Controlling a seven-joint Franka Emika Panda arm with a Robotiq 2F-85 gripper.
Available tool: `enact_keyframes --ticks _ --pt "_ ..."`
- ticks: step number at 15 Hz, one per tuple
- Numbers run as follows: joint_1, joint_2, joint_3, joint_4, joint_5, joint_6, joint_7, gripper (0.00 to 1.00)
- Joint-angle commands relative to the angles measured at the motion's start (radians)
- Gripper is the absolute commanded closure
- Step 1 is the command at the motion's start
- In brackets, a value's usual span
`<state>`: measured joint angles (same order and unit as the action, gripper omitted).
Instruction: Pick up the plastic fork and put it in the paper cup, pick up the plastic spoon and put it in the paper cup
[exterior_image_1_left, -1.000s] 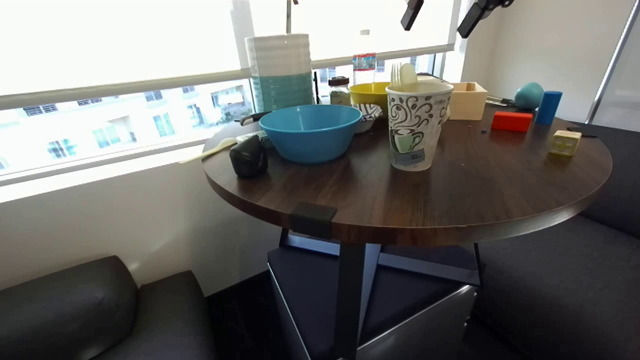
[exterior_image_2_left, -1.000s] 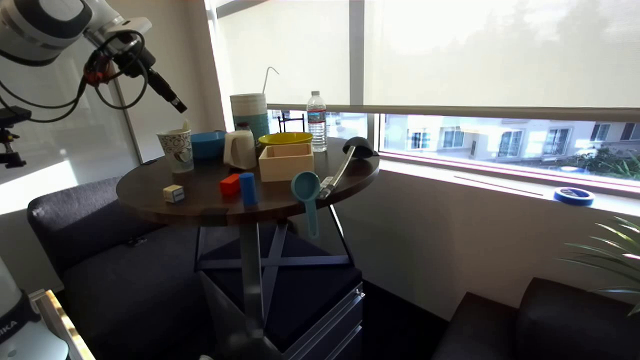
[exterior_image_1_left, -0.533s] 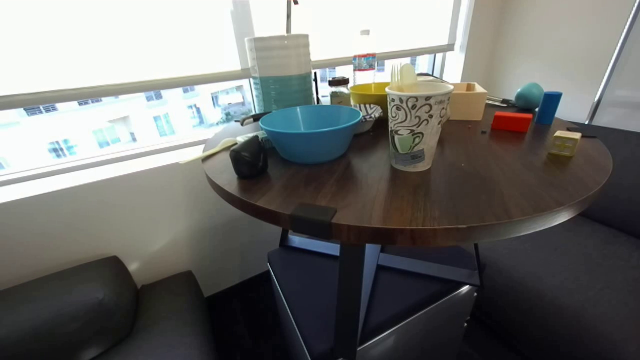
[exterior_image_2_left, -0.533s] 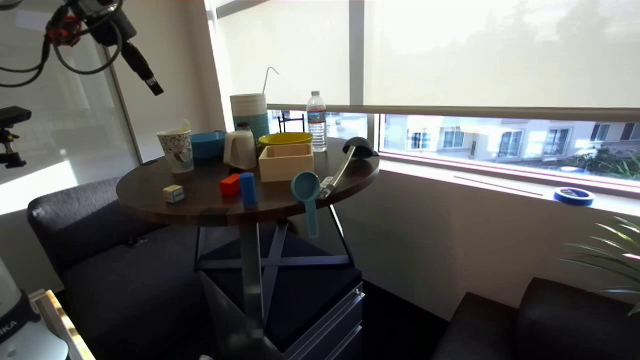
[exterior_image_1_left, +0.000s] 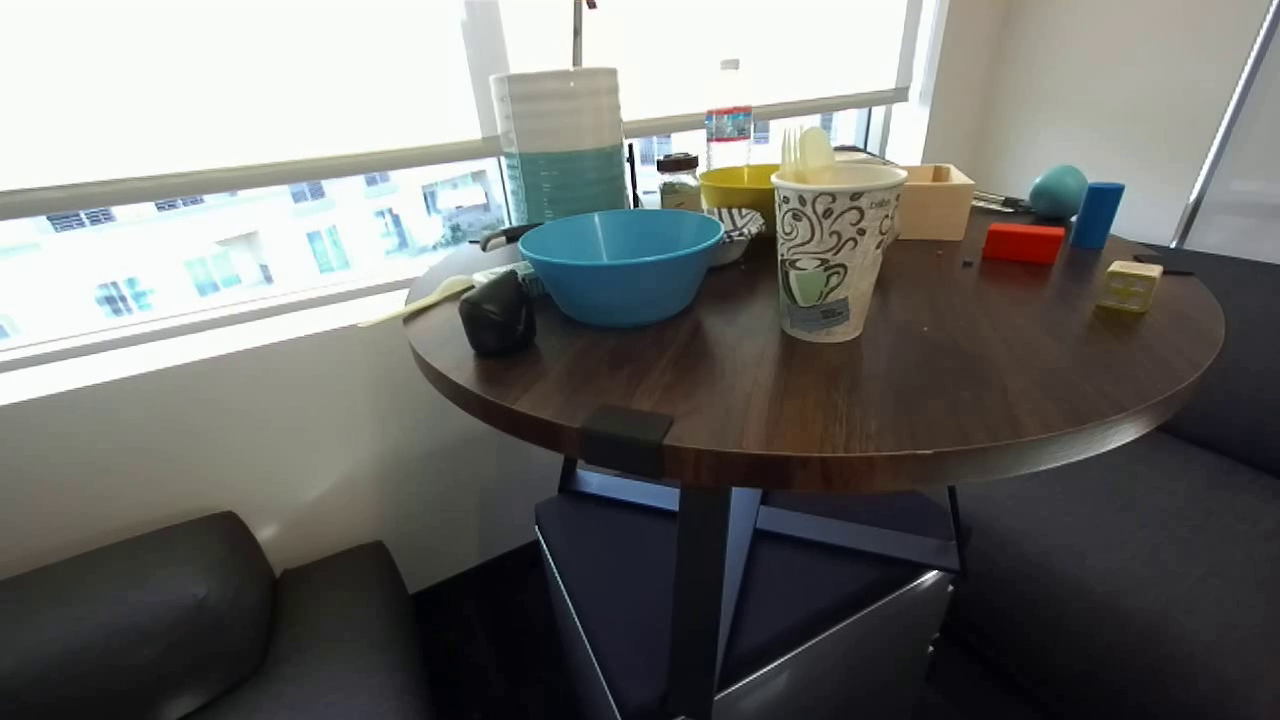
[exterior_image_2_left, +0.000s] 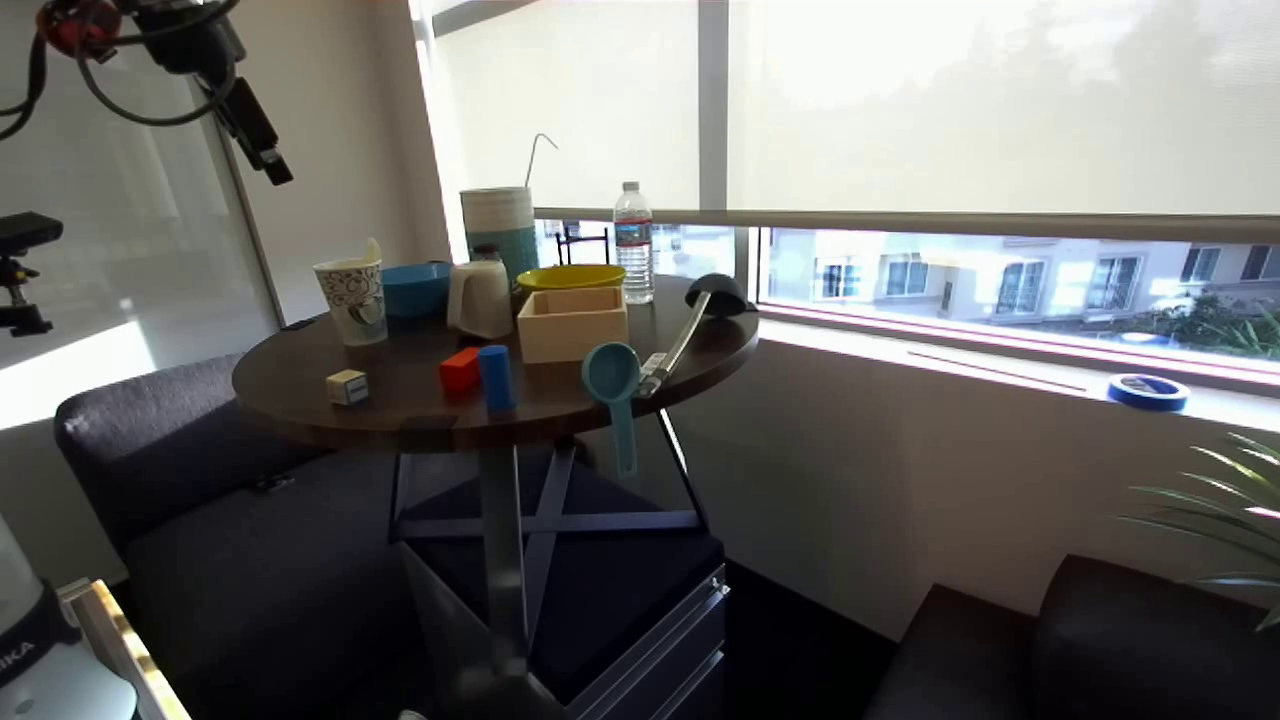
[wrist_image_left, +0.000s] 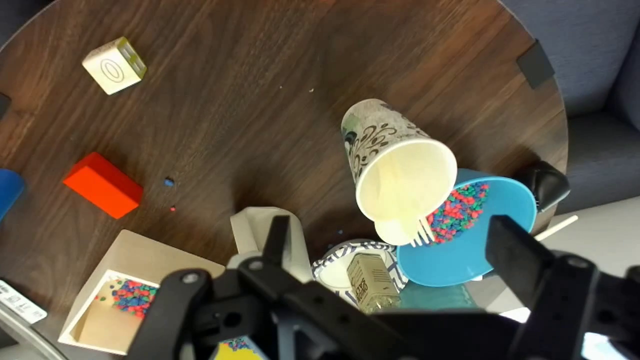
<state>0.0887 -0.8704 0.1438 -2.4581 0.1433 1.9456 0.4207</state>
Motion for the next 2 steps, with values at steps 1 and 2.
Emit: enact_keyframes --ticks 1,2 --pt "-0.027 -0.002 0.017 0.003 0.019 -0.005 -0.019 0.00" --pt "-0.027 -0.002 0.017 0.003 0.020 -0.006 -0.019 0.00"
